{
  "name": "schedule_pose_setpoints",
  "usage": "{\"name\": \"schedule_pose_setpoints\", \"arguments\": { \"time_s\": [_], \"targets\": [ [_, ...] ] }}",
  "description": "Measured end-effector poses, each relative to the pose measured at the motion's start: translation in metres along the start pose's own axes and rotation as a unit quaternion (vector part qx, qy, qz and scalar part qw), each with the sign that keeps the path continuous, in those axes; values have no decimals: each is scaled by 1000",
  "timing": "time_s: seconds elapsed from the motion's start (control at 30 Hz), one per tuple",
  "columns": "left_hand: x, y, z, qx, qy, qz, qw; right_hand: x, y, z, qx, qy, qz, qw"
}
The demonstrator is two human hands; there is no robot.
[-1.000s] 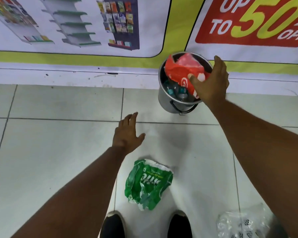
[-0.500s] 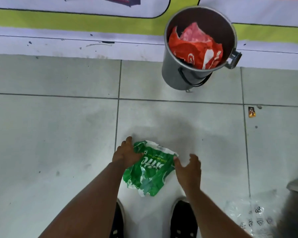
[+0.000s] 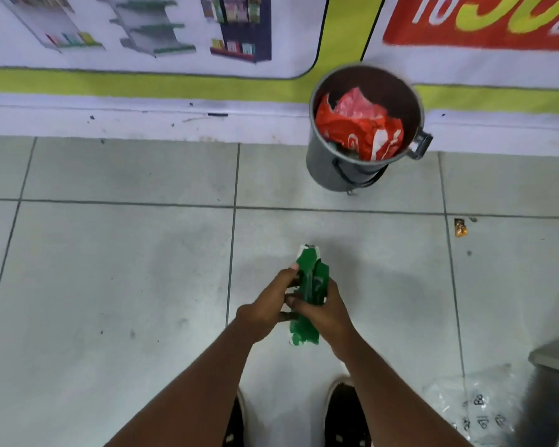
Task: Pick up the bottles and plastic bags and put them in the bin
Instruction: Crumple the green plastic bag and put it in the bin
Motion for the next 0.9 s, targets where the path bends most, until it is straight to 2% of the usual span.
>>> {"name": "schedule_pose_setpoints", "arguments": {
  "time_s": [0.13, 0.2, 0.3, 0.4, 0.47, 0.6, 0.73, 0.8, 0.9],
  "targets": [
    [-36, 94, 33, 42, -38, 63, 996, -27, -75, -58, -46, 126, -54, 989],
    [-48, 147, 42, 82, -3, 124, 989, -37, -117, -88, -70, 183, -105, 975],
    [-60, 226, 50, 172, 82, 242, 952, -51, -191, -128, -61, 253, -162, 952],
    [-68, 280, 57, 218, 140, 305, 917, -52, -252, -165, -37, 314, -214, 924],
    [-68, 301, 59, 225, 156, 322, 906, -48, -292, -183, -26, 339, -246, 908],
    [-61, 296, 51, 238, 171, 314, 903, -29, -349, -201, -35, 368, -291, 882],
    [-51, 259, 31, 242, 184, 289, 908, 0, -367, -200, -48, 363, -301, 881],
    [-47, 245, 23, 264, 194, 287, 900, 26, -363, -197, -68, 338, -272, 898],
    [-46, 247, 19, 308, 214, 306, 875, 60, -339, -189, -137, 274, -171, 936]
  ]
}}
Point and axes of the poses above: each hand's wrist, its own x-axis towards the middle knuckle, its own z-axis out of the palm, y = z × x, the point moved 8 cm from there along x, towards the middle knuckle, and after that the axes turned 5 degrees about z, right-handed, at the moved point
